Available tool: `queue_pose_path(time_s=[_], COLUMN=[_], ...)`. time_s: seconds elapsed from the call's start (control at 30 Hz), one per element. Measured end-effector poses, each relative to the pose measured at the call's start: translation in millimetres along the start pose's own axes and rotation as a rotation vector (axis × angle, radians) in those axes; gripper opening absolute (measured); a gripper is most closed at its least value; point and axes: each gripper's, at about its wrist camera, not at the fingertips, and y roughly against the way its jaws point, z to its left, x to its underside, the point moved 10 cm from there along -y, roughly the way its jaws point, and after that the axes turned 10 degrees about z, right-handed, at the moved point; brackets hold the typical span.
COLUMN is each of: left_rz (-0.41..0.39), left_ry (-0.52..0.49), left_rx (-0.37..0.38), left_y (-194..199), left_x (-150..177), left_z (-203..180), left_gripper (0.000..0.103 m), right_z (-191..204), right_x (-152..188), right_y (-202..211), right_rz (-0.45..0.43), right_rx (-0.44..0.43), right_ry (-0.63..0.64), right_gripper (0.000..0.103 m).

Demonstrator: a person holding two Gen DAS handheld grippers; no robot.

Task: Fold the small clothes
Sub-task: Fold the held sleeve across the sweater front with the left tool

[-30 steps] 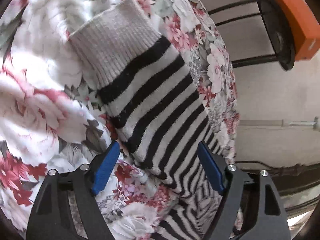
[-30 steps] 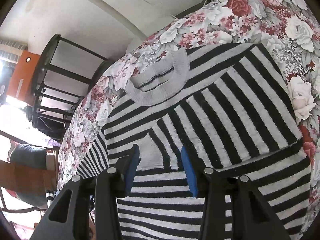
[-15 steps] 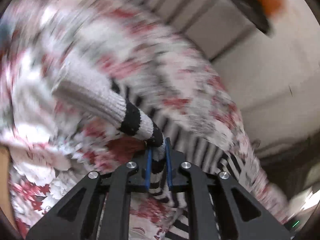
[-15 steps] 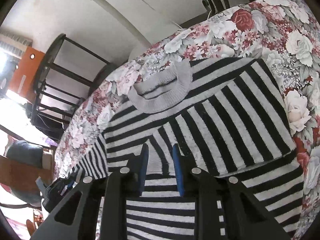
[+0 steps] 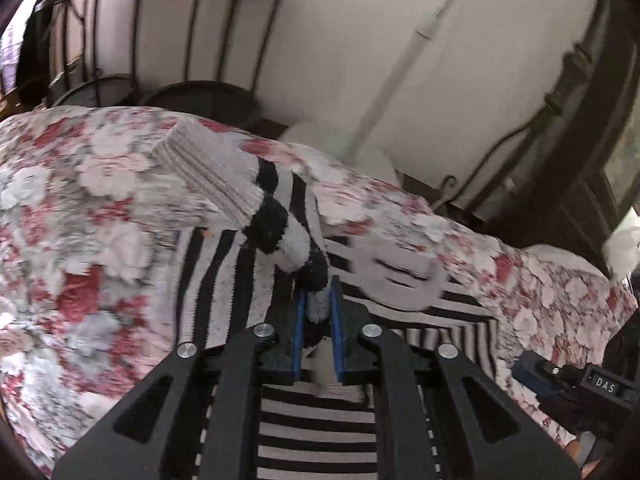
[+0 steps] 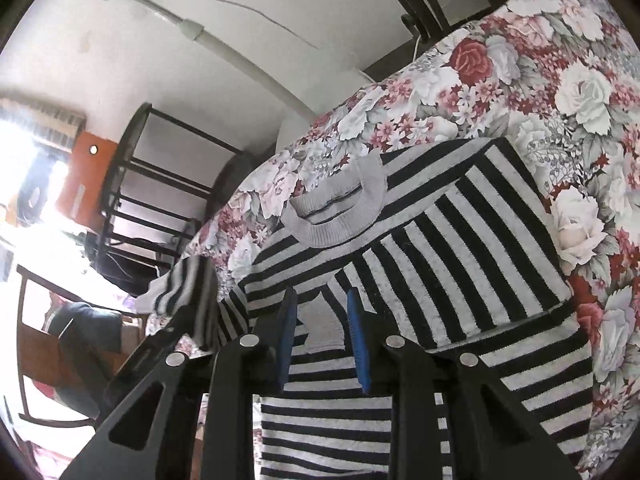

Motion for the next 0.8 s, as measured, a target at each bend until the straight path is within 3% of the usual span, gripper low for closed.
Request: queue_pose_path(time_s=[0.23,0.33,0.4,0.47,0.53,0.57,0.6,0.67,0.8], left_rz=[0.060,0.109,0.182,0.245,0.255,0.243,0.219,0.144,0.128], left_ry=[-0.131,-0.234,-0.293,-0.378,-0.448,-0.466,-0.468,-0.418,-0.195], left_rx=[0.024,-0.010,-0.045,-0.105,-0.141,-0.146,-0.145,-0.134,-0.069], left_y=[-50,-79,-105,-126,-127,-121,-114,-90,-71], left_x=[26,50,75,102,112,111,106,87,52], left_z=[-90,-118,-129,-137,-142,-142,-142,-129,-74], left_gripper=[0.010,0.014,0.044,0.058,0.064,0.074,0.088,0.098,0.098], right_z=[-25,-44,-55,-64,-71,-73,-73,-73,-71], right_x=[-13,-20,-23,-26,-28,-28,-28,-27,-23], right_y=[18,25,27,26,21,18,15,7,-16], right_rz=[-0.028,-0.045,-0.052,-0.052,-0.044,-0.040,-0.034,-0.024,0.015], right_rx=[-0.034,-0.031,-0.032,-0.031,-0.034,-0.036,-0.037,-0.027,0.000], right_ry=[-0.066,-0.112,-0.141,-0.169,-0.198,-0.207,-0.213,-0.213,-0.205], right_gripper=[0.028,0.031,0.032,0.032,0.032,0.032,0.032,0.032,0.032])
